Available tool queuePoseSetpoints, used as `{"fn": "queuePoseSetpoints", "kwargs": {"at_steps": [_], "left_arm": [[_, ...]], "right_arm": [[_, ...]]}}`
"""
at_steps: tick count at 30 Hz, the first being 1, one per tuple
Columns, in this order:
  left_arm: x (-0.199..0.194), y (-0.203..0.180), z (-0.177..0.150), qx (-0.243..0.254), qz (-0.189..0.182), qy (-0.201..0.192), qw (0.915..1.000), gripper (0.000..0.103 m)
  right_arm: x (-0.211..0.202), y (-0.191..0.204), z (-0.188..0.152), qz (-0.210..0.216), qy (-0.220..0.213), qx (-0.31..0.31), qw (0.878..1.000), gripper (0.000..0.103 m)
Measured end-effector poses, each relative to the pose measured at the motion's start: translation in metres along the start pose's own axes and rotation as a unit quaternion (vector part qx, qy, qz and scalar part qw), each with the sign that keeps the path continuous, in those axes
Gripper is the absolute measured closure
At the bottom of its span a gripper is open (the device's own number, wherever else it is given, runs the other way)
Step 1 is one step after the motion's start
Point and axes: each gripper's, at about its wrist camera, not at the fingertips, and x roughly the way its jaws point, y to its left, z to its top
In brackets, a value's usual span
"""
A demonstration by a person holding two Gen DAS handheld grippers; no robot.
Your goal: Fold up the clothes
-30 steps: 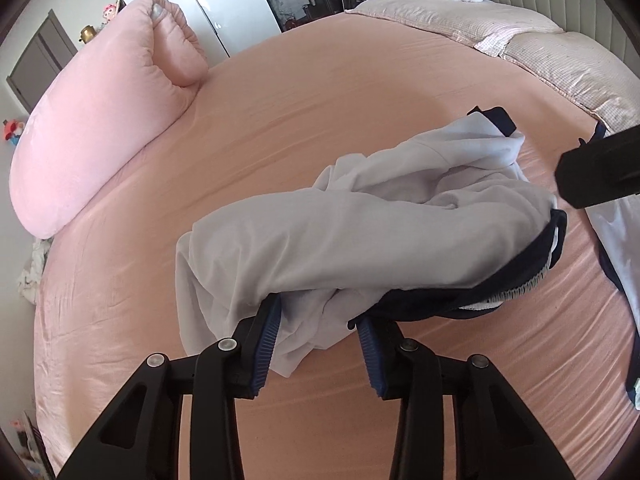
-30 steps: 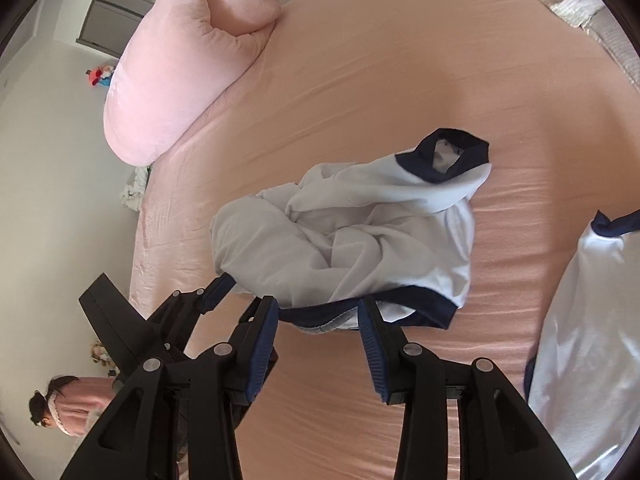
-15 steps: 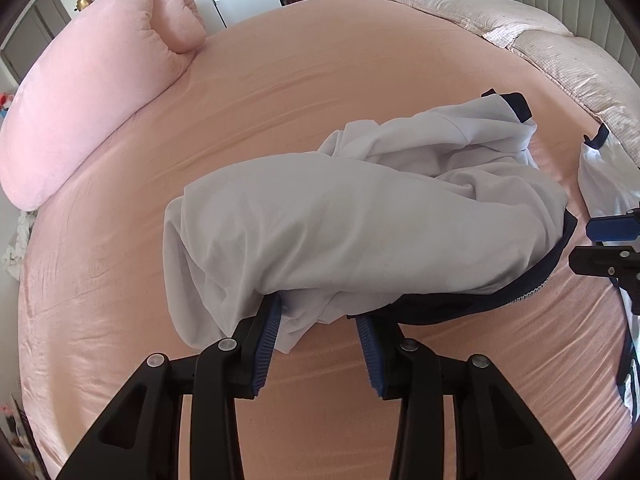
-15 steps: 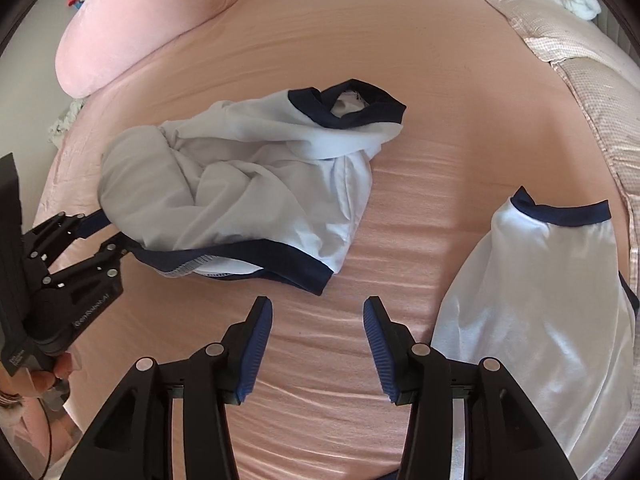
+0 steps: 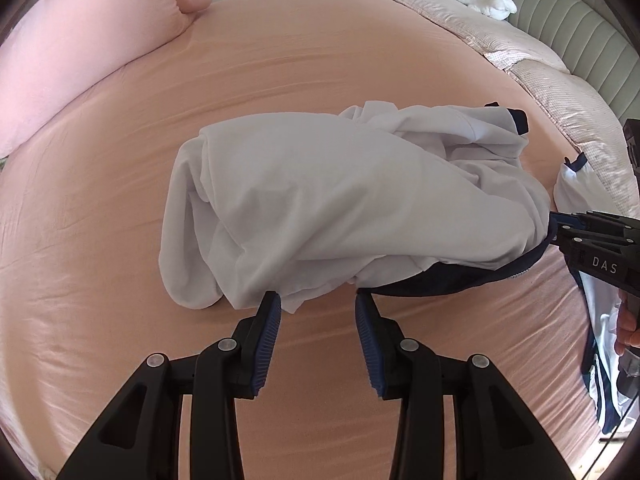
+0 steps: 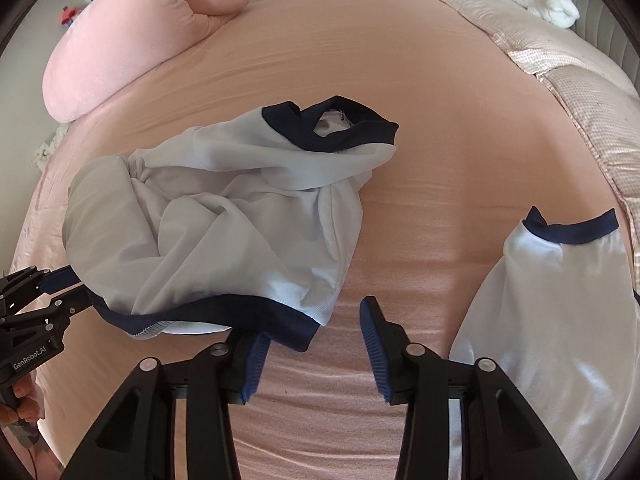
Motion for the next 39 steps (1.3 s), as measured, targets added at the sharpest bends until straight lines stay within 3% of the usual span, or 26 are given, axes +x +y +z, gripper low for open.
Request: {"fn": "queuePoseSetpoints", "kwargs": {"at_steps": [1,8,14,17,22,27,32,35,39], "left_arm": [[-0.001,0.002,-0.001,-0.003,-0.002,-0.002,1.0000,0.067],[-0.014,0.004,-0.010,-0.025,-0.038,-0.005,0.9990,0.067],[-0.010,-0.025,-0.011,0.062,-0.006,-0.039,0.9973,0.061],[-0.005,-0.035,-0.015,0.077,0.006,-0.045,0.9960,0.061],[-0.003,-0.039,-0.020,0.071,0.004,-0.044,0.9965,0.061],[-0.011,-0.035,-0.022,0.036,-0.043,-0.033,0.9979,0.061],[-0.013,-0.058,-0.027,0.066,-0.014,-0.040,0.9969,0.045],[-0.012,-0.065,-0.027,0.069,-0.010,-0.047,0.9965,0.045],[-0.004,-0.070,-0.020,0.074,0.036,-0.062,0.9947,0.044]], "right_arm": [[0.001,-0.001,0.001,-0.003,0.006,0.001,1.000,0.090],[-0.013,-0.010,0.013,0.019,-0.007,0.029,0.999,0.092],[-0.034,-0.014,0.029,0.033,-0.033,0.040,0.998,0.092],[-0.040,-0.015,0.031,0.036,-0.040,0.050,0.997,0.092],[-0.051,-0.007,0.031,0.041,-0.043,0.064,0.996,0.092],[-0.062,-0.007,0.027,0.047,-0.032,0.062,0.996,0.092],[-0.060,-0.003,0.031,0.053,-0.032,0.068,0.996,0.092],[-0.066,-0.002,0.033,0.058,-0.036,0.067,0.995,0.092],[-0.068,-0.001,0.036,0.065,-0.037,0.071,0.995,0.092]]}}
